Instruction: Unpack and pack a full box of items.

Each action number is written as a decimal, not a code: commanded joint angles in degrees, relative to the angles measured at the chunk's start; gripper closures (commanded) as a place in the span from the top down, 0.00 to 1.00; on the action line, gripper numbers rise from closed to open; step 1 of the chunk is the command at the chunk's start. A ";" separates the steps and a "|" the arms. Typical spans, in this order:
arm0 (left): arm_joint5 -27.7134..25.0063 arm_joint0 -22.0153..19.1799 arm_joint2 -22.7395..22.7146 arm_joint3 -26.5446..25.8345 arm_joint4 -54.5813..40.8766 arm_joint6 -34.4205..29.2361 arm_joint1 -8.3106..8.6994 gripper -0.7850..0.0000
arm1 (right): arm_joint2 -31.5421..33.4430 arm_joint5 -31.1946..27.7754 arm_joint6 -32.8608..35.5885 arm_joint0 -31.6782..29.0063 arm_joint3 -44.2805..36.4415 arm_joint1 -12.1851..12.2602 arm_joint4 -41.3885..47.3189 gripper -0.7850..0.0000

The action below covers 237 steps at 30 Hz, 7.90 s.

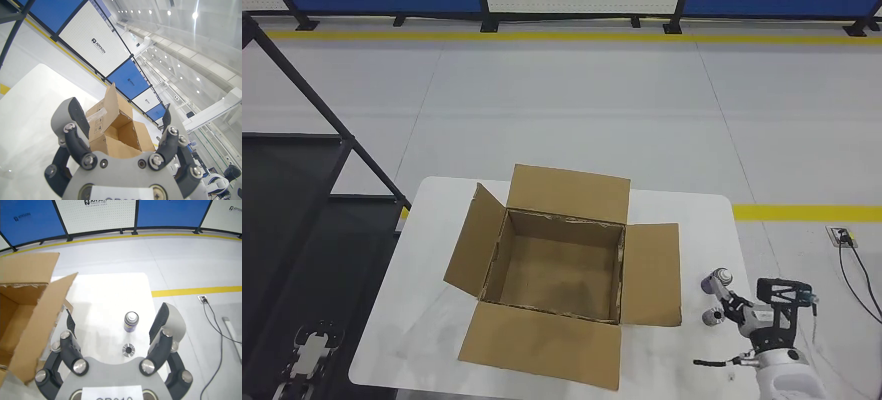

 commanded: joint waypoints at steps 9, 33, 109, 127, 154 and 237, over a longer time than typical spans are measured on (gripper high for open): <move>0.00 0.00 0.00 0.00 0.00 0.00 0.00 1.00 | 2.49 -1.80 7.07 1.81 8.86 0.84 -2.12 1.00; 0.00 0.00 0.00 0.00 0.00 0.00 0.00 1.00 | -1.30 -7.88 13.56 8.40 22.20 2.35 -2.66 0.70; 0.00 0.00 0.00 0.00 0.00 0.00 0.00 1.00 | -63.01 21.14 25.29 70.55 80.91 -21.22 13.30 0.73; 0.00 0.00 0.00 0.00 0.00 0.00 0.00 1.00 | -57.41 20.17 24.19 64.58 69.19 -18.63 5.97 1.00; 0.00 0.00 0.00 0.00 0.00 0.00 0.00 1.00 | -7.50 17.77 18.06 16.50 -3.21 -7.02 -12.93 1.00; 0.00 0.00 0.00 0.00 0.00 0.00 0.00 1.00 | -49.89 22.36 23.93 45.55 40.53 -11.22 -16.59 0.00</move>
